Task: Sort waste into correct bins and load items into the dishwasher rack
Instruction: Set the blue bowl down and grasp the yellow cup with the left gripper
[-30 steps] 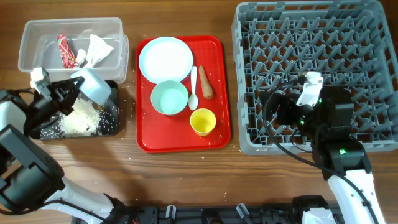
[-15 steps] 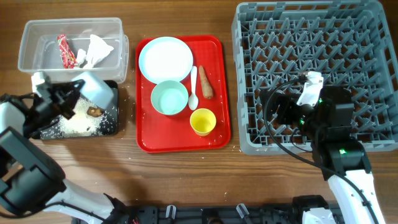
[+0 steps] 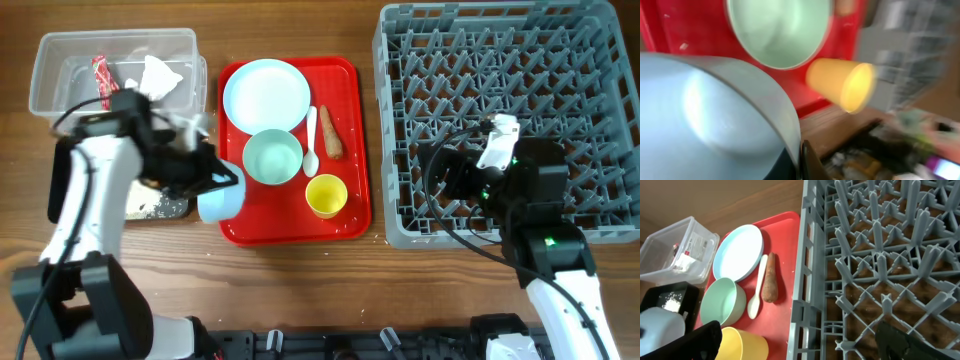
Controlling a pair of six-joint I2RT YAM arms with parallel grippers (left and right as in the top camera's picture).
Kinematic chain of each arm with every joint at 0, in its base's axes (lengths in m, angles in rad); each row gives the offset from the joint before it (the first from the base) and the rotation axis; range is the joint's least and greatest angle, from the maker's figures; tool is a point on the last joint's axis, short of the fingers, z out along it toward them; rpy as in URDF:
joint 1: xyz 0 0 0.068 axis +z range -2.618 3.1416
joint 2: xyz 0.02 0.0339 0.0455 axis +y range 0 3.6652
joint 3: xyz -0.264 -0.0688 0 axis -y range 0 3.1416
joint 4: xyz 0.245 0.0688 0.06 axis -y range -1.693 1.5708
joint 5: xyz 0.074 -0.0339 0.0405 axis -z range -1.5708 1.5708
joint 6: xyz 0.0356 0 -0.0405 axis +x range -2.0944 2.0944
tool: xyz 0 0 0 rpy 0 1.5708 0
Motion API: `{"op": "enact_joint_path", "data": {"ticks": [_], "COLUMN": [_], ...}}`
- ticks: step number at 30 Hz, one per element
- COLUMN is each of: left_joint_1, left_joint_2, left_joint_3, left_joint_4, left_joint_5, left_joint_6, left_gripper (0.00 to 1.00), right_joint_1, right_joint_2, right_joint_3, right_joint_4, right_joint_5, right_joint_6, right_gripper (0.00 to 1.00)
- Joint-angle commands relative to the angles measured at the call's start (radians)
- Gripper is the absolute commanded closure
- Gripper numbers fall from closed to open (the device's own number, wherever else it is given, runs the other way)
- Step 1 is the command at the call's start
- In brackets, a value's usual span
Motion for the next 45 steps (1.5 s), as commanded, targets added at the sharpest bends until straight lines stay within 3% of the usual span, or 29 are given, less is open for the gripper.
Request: {"op": "enact_joint_path", "data": {"ticks": [1, 5, 12, 15, 24, 41, 45], "left_joint_1": [-0.183, -0.36, -0.549, -0.585, -0.597, -0.599, -0.6], "left_joint_2": [-0.013, -0.013, -0.013, -0.013, -0.024, 0.018, 0.037], "left_joint_3": [-0.034, -0.108, -0.212, -0.212, -0.072, -0.068, -0.068], "left_joint_4": [0.076, 0.15, 0.355, 0.414, 0.411, 0.459, 0.468], "left_joint_5": [-0.293, -0.512, -0.539, -0.539, -0.455, -0.435, -0.449], "left_joint_6": [-0.253, -0.45, -0.499, -0.499, -0.487, -0.389, -0.389], "left_gripper": [0.96, 0.96, 0.94, 0.72, 0.36, 0.32, 0.41], "right_joint_1": [0.0, 0.0, 0.0, 0.0, 0.0, 0.0, 0.0], "right_joint_2": [0.058, 0.129, 0.2, 0.2, 0.199, 0.2, 0.2], "right_joint_3": [0.019, 0.019, 0.019, 0.019, 0.019, 0.019, 0.019], "right_joint_4": [0.006, 0.013, 0.04, 0.046, 0.111, 0.123, 0.126], "right_joint_5": [-0.014, -0.014, -0.017, -0.017, -0.084, -0.084, -0.084], "right_joint_6": [0.009, 0.06, 0.06, 0.058, 0.054, 0.051, 0.052], "right_gripper": [0.0, 0.01, 0.0, 0.0, 0.0, 0.0, 0.0]}}
